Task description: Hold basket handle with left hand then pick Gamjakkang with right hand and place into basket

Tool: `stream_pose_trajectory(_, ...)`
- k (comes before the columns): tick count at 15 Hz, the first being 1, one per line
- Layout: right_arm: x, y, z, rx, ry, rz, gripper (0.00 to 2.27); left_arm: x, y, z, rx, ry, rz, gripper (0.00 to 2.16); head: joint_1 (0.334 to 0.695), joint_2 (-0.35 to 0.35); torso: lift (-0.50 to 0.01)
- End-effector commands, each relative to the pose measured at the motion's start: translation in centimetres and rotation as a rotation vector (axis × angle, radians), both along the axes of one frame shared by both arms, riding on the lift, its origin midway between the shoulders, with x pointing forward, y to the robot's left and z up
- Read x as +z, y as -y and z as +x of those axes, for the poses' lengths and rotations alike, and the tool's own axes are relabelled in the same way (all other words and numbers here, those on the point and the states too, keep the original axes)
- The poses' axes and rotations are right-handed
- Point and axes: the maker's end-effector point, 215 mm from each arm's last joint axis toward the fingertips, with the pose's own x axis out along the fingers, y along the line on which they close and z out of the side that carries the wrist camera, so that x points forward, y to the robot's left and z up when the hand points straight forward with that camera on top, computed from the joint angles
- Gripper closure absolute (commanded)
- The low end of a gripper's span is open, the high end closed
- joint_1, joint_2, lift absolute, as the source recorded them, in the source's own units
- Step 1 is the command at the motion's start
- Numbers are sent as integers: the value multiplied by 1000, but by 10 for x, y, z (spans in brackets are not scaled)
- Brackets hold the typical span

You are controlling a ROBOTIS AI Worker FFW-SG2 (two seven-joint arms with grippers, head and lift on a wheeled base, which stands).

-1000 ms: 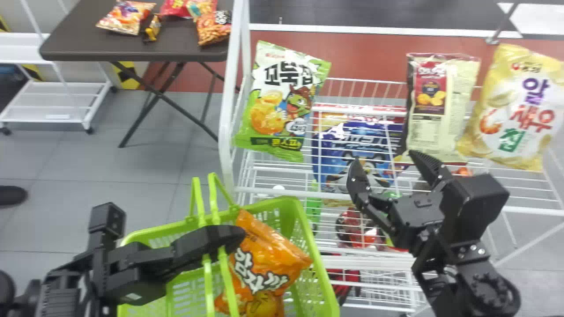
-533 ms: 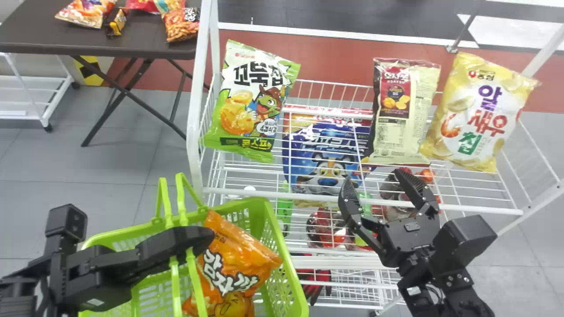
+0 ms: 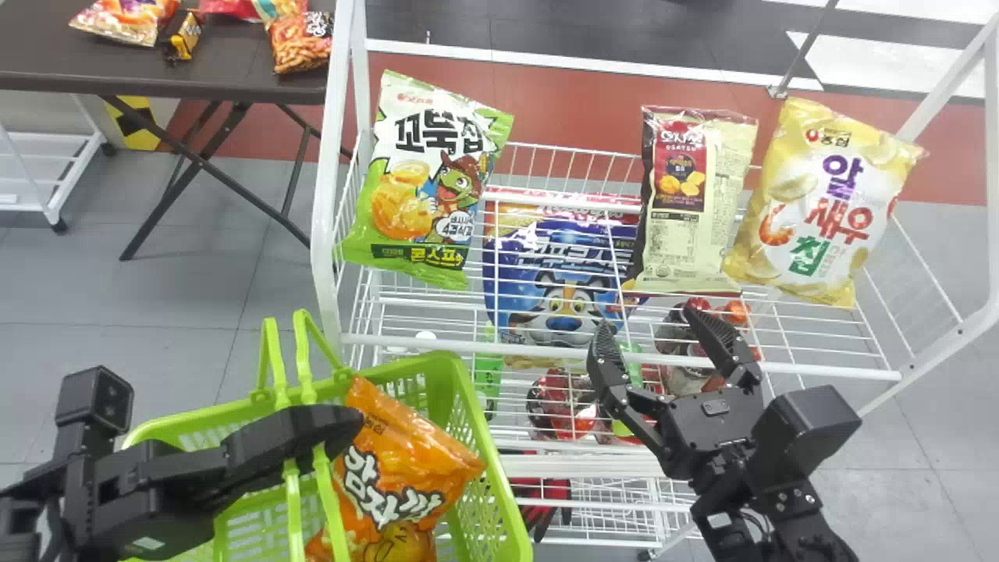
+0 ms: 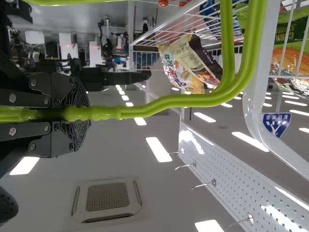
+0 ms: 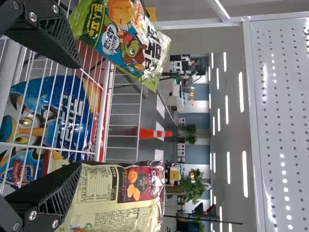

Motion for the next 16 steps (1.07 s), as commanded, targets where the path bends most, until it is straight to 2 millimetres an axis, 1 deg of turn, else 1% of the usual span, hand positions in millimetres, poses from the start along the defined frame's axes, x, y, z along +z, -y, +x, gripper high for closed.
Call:
stream_pose_trajectory(1,-1,0,0,-1,-4,1,83,1,0,-1,-2,-1,-5,2142,695,-145,-17)
stream_pose_trajectory(16,-3,0,0,-1,-9,1,87,1,0,-1,-1,-4,-7,2142,695,-146,-17)
